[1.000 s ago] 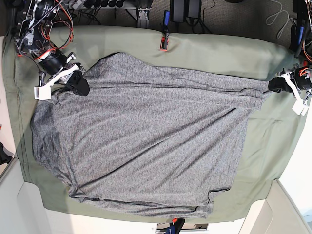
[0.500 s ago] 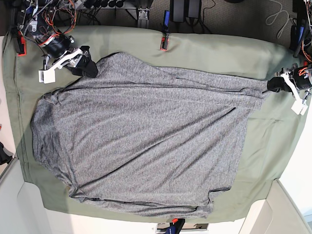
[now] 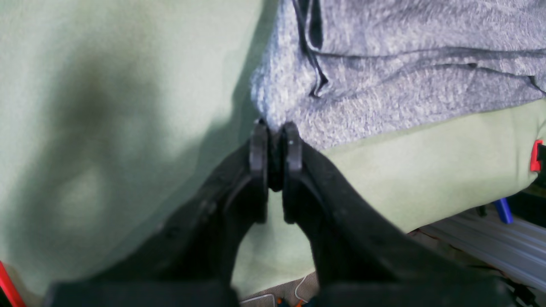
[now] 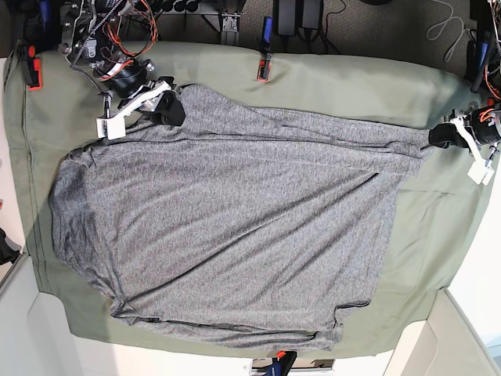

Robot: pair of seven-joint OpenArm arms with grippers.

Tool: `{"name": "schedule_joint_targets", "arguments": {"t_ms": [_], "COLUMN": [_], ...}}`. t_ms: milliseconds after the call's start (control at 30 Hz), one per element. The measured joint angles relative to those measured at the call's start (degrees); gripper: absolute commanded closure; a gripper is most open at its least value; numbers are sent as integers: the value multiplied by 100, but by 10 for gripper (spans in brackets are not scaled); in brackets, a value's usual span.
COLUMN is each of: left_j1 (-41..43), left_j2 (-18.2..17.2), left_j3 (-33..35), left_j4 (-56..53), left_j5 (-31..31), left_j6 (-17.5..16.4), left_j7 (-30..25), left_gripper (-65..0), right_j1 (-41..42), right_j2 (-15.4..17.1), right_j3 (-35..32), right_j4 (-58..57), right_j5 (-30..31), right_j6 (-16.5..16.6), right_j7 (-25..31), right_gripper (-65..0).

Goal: Fold the T-shirt properly
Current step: 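Drag the held shirt edge along the mat with the right gripper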

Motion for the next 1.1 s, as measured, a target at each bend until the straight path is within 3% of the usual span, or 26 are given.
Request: {"name": "schedule_joint_targets", "arguments": {"t_ms": [233, 400, 533, 700, 867, 1100], "left_j1": [2, 2, 2, 2, 0, 0], "left_j2": [0, 0, 0, 0, -2, 0], "left_j3": [0, 0, 0, 0, 0, 0], "left_j4": [0, 2, 2, 2, 2, 2], "left_j5": [0, -4, -9, -15, -17, -42], "left_j6": [0, 0, -2, -2, -2, -2], "left_j7": [0, 83, 85, 85, 85, 87], "left_gripper": [-39, -39, -39, -39, -39, -40], "right_j1": [-66, -63, -476, -925, -839, -332], "right_j2": [-2, 0, 0, -50, -271, -603], "right_j3": [2, 2, 35, 422, 693, 619], "right_j4": [352, 837, 1051, 1152, 1158, 466], "right_j5": [186, 101, 76, 116, -155, -310], "right_j6": [212, 282, 278, 33, -334, -507], "right_j7": [-260, -286, -275, -256, 96, 225], "right_gripper": [-153, -259, -268, -268, -268, -312]}}
